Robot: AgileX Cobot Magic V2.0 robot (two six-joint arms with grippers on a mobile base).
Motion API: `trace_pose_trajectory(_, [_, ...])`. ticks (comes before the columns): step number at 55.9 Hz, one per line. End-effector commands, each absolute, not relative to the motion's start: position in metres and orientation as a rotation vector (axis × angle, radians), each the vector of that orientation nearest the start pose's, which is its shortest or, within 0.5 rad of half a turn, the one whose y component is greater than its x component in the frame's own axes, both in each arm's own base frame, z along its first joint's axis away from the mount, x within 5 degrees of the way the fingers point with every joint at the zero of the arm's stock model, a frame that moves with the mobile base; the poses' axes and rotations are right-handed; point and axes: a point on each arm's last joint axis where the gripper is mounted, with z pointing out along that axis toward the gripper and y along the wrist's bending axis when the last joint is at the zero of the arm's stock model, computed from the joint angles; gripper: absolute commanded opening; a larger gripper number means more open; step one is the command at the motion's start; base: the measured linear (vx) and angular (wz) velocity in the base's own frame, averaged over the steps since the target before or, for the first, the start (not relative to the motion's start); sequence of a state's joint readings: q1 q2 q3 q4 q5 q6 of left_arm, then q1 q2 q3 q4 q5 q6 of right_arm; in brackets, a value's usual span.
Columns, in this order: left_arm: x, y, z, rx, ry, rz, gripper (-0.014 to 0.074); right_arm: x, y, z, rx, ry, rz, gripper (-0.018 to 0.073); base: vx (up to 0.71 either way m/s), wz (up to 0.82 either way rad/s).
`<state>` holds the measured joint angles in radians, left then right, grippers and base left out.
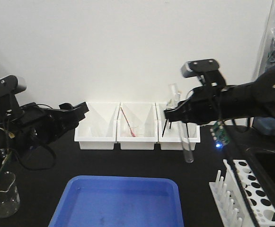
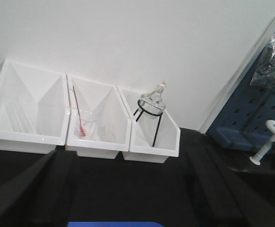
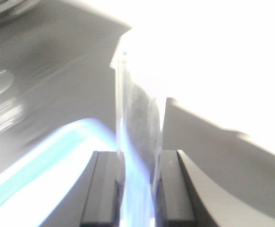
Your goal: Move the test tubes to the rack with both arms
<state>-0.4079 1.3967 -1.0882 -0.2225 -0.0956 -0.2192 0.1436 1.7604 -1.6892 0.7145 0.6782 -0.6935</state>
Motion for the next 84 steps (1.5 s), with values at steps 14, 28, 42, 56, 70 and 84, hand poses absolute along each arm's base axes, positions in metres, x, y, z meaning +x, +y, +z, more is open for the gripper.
trace_pose_trajectory(14, [0.296, -0.119, 0.394, -0.041, 1.588, -0.600, 0.0556, 0.388, 0.004, 0.392, -0.197, 1.862, 0.192, -0.0013, 0.00, 0.00])
trace_pose_trajectory(28, [0.296, -0.119, 0.394, -0.042, 1.580, -0.600, 0.0556, 0.382, -0.009, 0.353, -0.059, 1.820, 0.112, -0.0012, 0.00, 0.00])
trace_pose_trajectory(42, [0.296, -0.119, 0.394, -0.040, 1.581, -0.598, 0.0556, 0.389, -0.003, 0.343, -0.221, 1.754, 0.082, -0.0011, 0.00, 0.00])
trace_pose_trajectory(56, [0.300, -0.120, 0.391, -0.042, 1.581, -0.595, 0.0556, 0.389, -0.019, 0.326, -0.203, 1.780, 0.161, -0.0011, 0.00, 0.00])
trace_pose_trajectory(70, [0.301, -0.120, 0.390, -0.043, 1.577, -0.594, 0.0556, 0.398, -0.030, 0.303, -0.251, 1.795, 0.258, -0.0011, 0.00, 0.00])
trace_pose_trajectory(84, [0.301, -0.120, 0.391, -0.046, 1.567, -0.595, 0.0556, 0.402, -0.021, 0.292, -0.375, 1.761, 0.326, -0.0011, 0.00, 0.00])
